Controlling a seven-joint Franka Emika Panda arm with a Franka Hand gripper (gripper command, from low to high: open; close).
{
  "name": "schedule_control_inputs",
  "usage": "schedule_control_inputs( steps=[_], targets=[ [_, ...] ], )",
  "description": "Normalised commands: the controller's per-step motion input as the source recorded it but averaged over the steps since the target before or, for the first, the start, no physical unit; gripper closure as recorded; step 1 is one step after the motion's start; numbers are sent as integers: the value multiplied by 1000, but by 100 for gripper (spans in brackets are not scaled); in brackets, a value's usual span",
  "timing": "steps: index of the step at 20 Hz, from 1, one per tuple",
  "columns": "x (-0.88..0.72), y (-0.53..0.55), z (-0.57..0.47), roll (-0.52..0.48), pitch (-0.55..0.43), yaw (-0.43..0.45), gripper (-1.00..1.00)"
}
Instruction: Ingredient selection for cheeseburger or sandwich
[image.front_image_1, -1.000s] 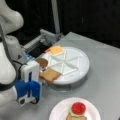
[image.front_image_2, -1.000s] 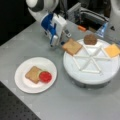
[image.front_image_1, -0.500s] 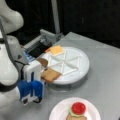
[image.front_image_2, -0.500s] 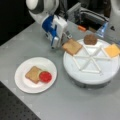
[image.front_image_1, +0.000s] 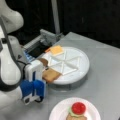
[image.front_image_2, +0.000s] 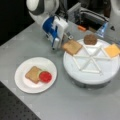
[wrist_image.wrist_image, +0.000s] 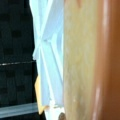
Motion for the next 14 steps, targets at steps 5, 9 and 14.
schedule_control_inputs(
  steps=[5, 9, 14],
  targets=[
    [164, -128, -173, 140, -153, 25, 100],
    [171, -152, -169, 139, -155, 39, 100],
    [208, -153, -158, 139, -148, 40, 100]
  ],
)
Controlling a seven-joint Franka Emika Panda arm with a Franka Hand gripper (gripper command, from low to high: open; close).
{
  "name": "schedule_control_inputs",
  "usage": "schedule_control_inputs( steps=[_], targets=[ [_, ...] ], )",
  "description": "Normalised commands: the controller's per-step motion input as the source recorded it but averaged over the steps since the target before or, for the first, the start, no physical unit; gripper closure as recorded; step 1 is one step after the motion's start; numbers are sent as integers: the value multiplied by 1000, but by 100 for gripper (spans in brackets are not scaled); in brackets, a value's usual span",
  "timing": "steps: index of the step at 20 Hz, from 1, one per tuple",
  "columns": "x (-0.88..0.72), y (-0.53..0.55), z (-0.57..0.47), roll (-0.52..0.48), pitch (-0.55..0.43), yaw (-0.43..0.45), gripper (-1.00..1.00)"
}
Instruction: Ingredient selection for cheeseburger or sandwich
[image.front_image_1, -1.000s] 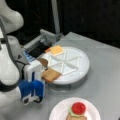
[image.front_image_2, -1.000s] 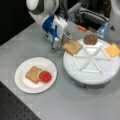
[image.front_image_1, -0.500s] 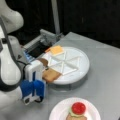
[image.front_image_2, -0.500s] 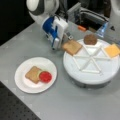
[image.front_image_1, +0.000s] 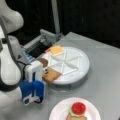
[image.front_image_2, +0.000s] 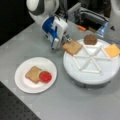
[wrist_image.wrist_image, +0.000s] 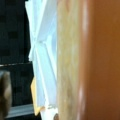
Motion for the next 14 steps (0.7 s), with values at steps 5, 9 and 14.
schedule_control_inputs(
  steps=[5, 9, 14],
  targets=[
    [256, -132, -153, 135, -137, 45, 100],
    [264, -136, -135, 136, -129, 63, 100],
    [252, -174, -110, 133, -113, 90, 100]
  ],
)
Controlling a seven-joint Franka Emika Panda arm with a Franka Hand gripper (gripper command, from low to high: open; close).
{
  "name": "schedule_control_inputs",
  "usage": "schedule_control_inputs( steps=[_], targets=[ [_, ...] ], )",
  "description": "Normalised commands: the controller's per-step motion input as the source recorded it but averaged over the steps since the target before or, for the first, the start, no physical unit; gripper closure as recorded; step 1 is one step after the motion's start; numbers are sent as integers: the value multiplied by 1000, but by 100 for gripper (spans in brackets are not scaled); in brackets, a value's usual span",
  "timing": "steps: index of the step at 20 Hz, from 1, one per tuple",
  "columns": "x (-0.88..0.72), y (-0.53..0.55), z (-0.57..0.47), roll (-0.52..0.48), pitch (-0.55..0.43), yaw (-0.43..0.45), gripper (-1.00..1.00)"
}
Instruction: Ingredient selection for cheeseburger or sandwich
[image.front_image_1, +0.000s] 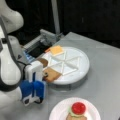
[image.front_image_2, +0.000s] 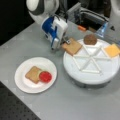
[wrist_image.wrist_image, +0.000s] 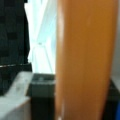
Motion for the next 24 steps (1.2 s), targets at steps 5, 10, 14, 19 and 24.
schedule_control_inputs(
  steps=[5, 10, 14, 19, 24],
  targets=[
    [228, -247, -5, 123, -61, 133, 100],
    [228, -334, 190, 122, 35, 170, 100],
    [258, -332, 263, 102, 123, 217, 100],
    [336, -294, 273, 27, 204, 287, 100],
    [462, -226, 226, -40, 214, 330, 100]
  ],
)
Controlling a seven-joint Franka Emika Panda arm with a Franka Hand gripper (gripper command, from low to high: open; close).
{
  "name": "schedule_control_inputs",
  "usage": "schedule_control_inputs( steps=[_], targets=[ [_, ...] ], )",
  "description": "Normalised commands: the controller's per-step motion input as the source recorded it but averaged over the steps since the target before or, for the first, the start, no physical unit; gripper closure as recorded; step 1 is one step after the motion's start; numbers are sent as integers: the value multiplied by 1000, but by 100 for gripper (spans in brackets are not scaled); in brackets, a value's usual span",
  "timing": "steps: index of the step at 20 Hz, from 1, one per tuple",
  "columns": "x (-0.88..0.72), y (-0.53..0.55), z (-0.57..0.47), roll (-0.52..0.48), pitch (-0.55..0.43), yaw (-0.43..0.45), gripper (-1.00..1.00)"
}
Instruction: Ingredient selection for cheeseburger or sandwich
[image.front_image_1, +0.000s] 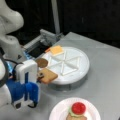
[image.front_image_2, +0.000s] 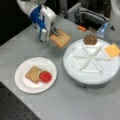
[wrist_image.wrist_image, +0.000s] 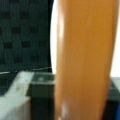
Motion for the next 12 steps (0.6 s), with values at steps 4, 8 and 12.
schedule_control_inputs(
  steps=[4, 8, 12],
  targets=[
    [669, -162, 88, -243, 159, 351, 100],
    [695, -163, -45, -405, 141, 307, 100],
    [522, -209, -92, -338, 172, 240, 100]
  ],
)
